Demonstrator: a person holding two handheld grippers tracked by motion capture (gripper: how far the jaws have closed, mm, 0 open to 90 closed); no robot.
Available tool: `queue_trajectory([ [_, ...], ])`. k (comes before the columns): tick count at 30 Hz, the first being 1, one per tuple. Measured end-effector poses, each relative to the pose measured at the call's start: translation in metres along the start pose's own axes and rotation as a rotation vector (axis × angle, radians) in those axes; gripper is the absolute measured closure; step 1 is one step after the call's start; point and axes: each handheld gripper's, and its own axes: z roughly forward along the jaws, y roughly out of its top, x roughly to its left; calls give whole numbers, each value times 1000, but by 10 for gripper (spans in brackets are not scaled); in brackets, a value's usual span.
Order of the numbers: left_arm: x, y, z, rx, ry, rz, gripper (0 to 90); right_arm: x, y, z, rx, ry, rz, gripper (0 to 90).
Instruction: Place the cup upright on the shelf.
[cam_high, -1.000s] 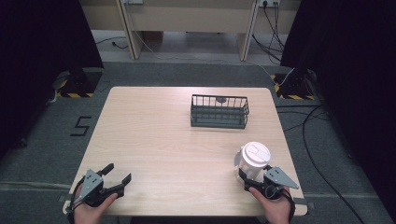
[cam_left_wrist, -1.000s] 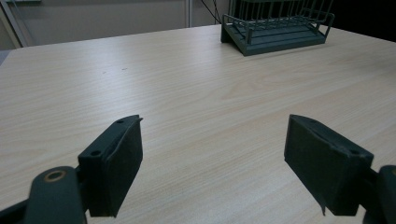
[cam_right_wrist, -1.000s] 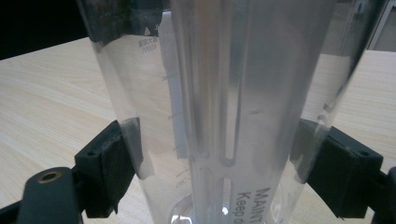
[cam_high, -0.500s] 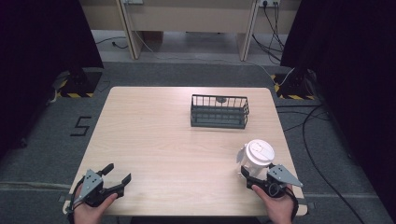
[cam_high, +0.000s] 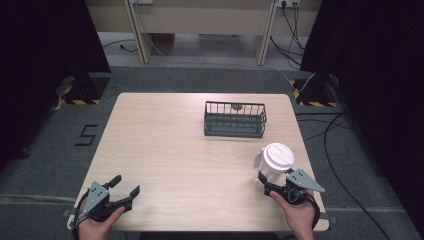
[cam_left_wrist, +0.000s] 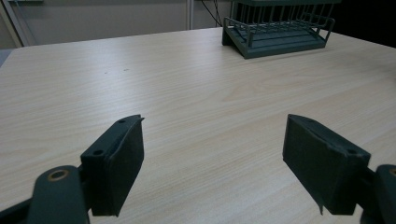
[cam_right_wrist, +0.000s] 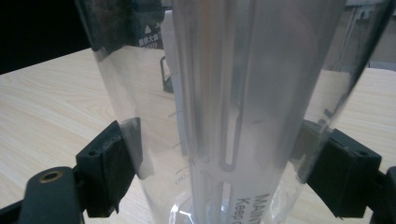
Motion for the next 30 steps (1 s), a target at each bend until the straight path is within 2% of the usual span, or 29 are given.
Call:
queue_trajectory([
  [13, 0, -1, 0, 4, 2, -7, 197, -3, 13, 13, -14, -3, 1, 184],
  [30, 1, -1, 0, 1, 1, -19, 196, -4, 34, 33, 0, -6, -17, 184],
])
